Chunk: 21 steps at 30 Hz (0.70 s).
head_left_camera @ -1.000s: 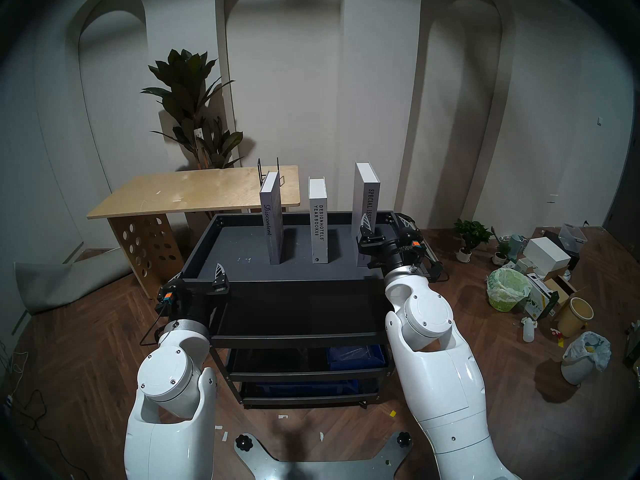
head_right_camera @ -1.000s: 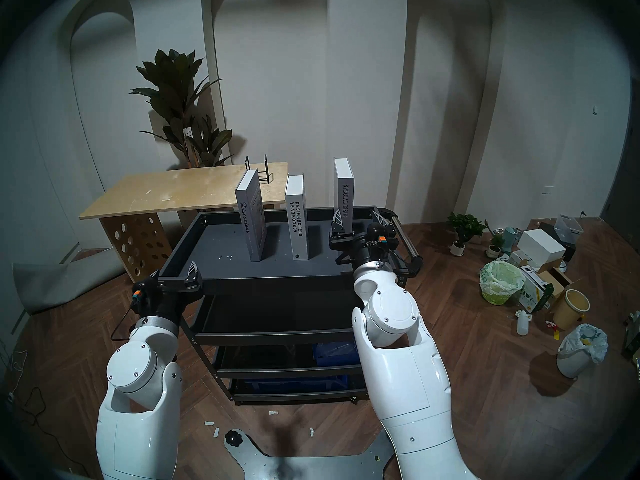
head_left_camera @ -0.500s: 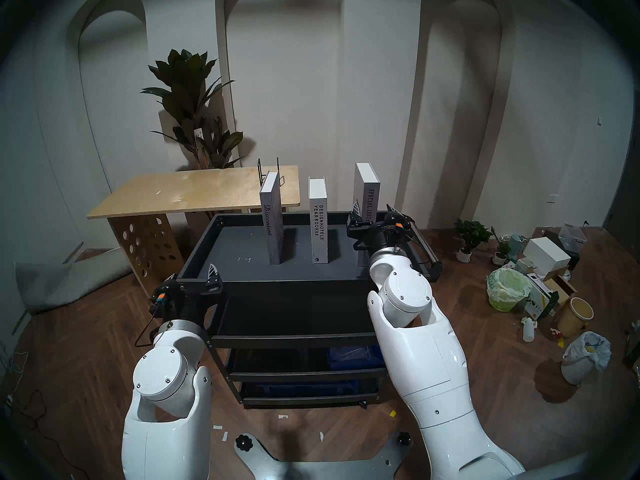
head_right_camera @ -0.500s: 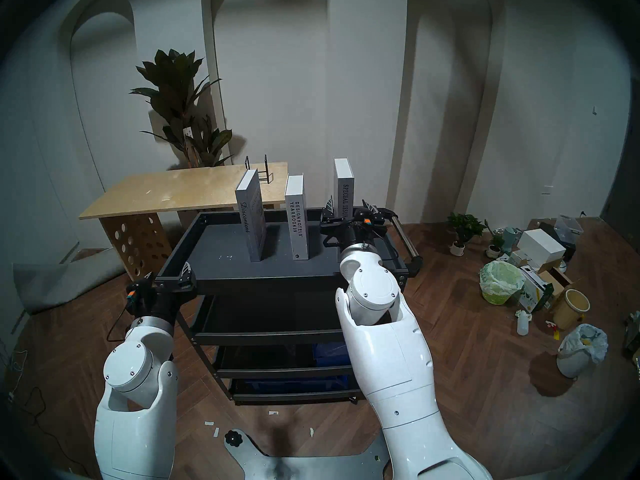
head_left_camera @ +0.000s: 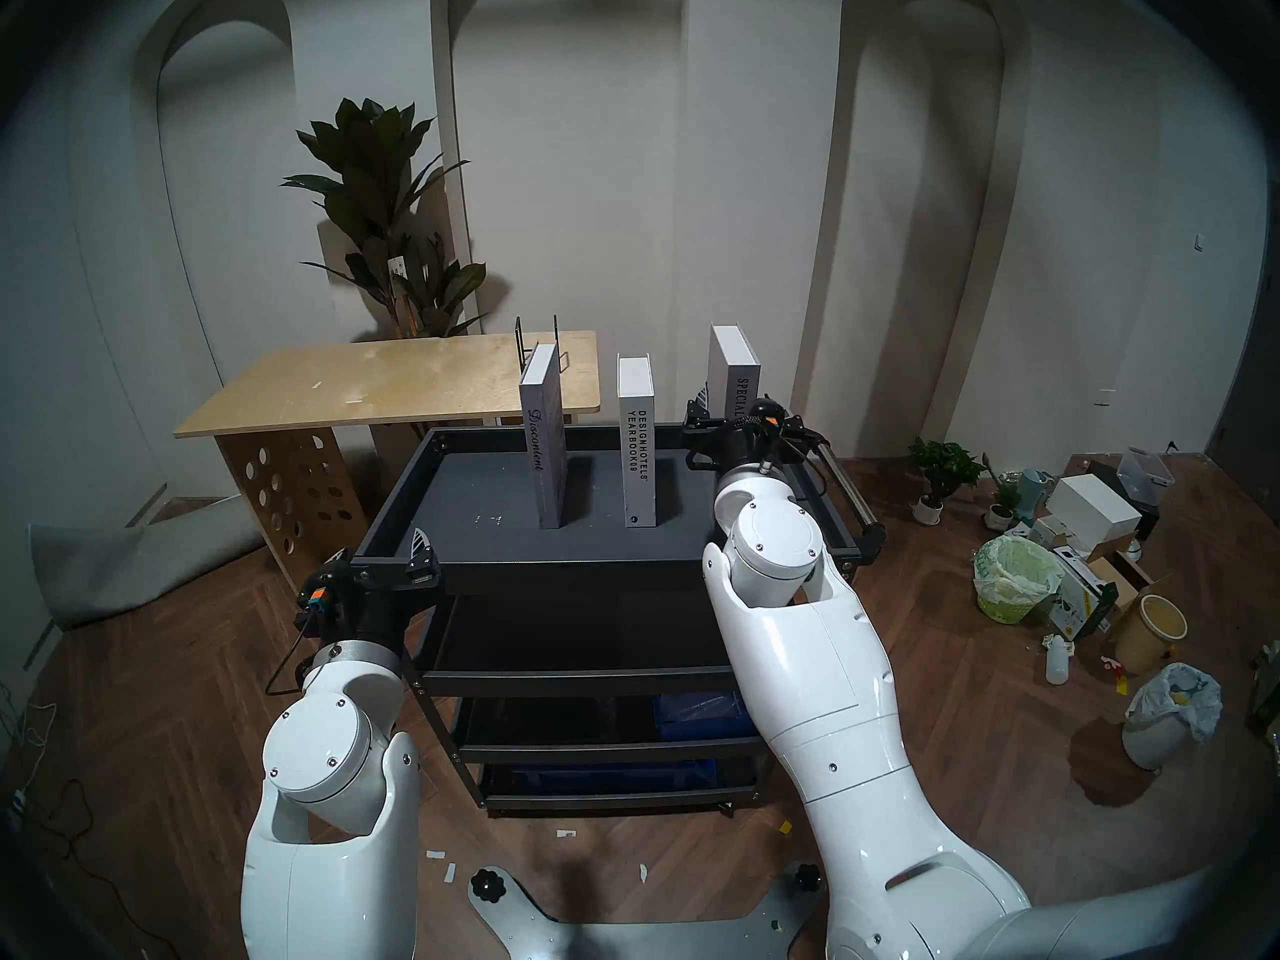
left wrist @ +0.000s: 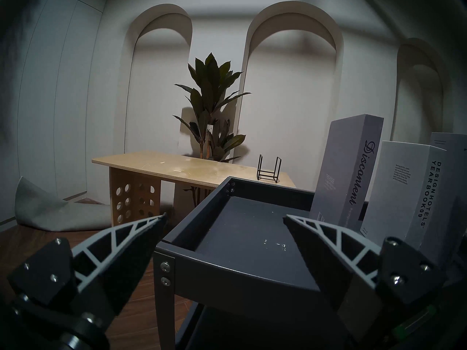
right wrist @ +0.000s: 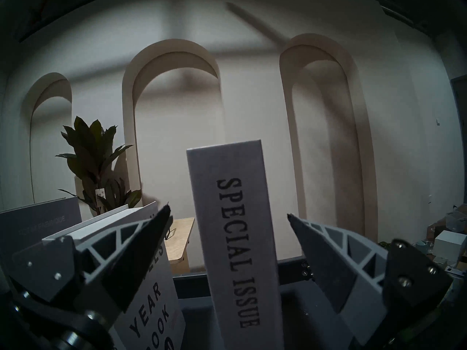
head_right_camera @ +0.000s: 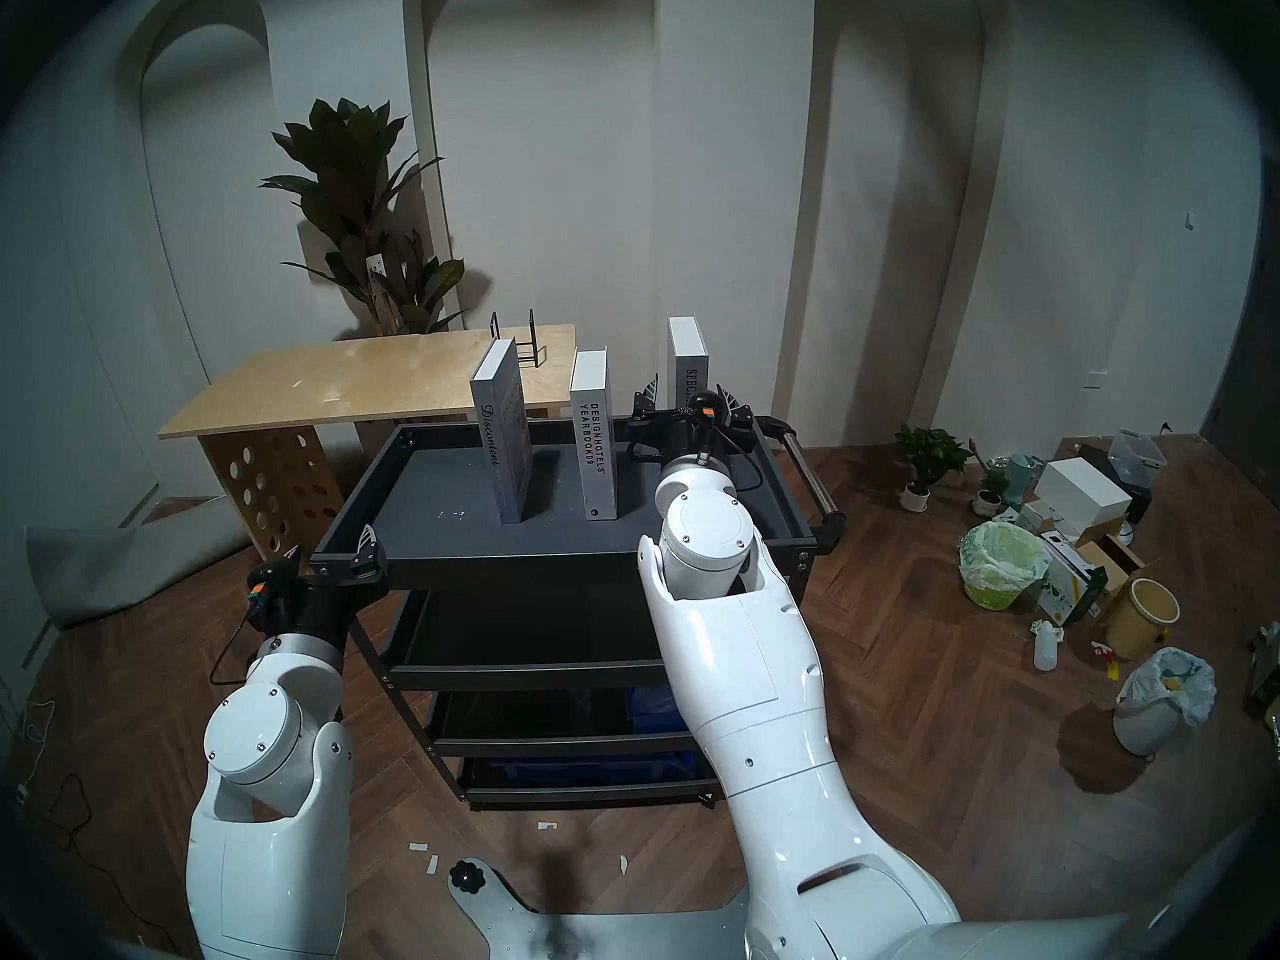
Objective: Sort the books onto the shelf by size, largest to the left
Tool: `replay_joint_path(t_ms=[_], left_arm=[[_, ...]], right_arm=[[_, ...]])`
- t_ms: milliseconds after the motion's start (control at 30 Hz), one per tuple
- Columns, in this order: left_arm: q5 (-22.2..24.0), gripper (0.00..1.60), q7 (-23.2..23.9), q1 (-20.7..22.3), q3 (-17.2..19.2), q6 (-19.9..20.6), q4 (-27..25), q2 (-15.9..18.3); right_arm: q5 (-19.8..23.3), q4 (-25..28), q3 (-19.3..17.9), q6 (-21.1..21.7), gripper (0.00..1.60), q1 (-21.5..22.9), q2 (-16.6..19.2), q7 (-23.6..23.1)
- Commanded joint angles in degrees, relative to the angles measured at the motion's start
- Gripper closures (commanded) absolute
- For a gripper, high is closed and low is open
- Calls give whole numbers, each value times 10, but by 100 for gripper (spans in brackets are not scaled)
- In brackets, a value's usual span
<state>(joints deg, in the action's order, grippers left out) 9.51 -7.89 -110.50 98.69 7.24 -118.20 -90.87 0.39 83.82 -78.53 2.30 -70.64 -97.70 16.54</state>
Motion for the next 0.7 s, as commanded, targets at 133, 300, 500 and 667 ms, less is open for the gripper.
replay_joint_path(t_ms=[133,300,500,667], left_arm=[[-4,0,2,4,-6,-9,-12,1],[-6,0,1,4,-10,-10,-12,1],[-8,0,1,4,-15,-10,-12,1],[-9,0,-1,6,-17,-9,-11,0]], right_arm=[[-18,-54,-4,-23,0,81,-26,32],[-22,-68,-6,-29,0,87,-26,42],[-24,-78,-9,-33,80,91,-25,49],[-26,-80,-9,-31,120,94,-23,53]])
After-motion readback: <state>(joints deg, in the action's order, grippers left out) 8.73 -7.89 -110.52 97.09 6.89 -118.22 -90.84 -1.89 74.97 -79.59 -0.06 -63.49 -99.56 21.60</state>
